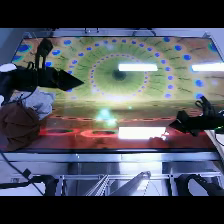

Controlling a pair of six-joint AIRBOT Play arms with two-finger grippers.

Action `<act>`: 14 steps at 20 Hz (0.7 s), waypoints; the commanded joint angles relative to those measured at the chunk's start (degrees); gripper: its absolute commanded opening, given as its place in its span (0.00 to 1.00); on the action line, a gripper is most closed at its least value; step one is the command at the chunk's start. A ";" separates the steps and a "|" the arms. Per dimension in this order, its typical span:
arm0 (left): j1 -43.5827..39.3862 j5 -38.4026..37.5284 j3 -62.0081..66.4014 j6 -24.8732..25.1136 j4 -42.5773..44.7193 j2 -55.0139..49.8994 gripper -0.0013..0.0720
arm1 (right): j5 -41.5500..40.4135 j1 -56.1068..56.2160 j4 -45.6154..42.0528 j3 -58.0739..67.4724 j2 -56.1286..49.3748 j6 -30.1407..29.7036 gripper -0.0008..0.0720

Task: Fold the shirts.

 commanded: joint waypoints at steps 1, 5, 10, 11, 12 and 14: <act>-0.92 10.01 -15.06 0.74 7.72 8.22 0.02 | -3.65 6.84 6.56 -2.78 1.03 -4.90 0.03; -0.92 12.24 -21.73 -0.81 9.77 12.04 0.02 | -3.19 6.91 6.71 -2.78 1.01 -4.90 0.03; -0.92 12.31 -21.77 -0.90 9.27 12.02 0.02 | -3.21 6.93 6.71 -2.78 1.01 -4.85 0.03; -0.92 12.68 -21.77 -1.53 9.27 12.02 0.02 | -3.21 6.93 6.71 -2.78 1.01 -4.85 0.03; -0.92 13.00 -21.75 -2.21 9.29 12.02 0.02 | -3.19 6.93 6.71 -2.78 1.01 -4.85 0.03; -0.92 13.97 -21.75 -2.32 9.29 12.02 0.02 | -3.19 6.93 6.71 -2.78 0.98 -4.85 0.03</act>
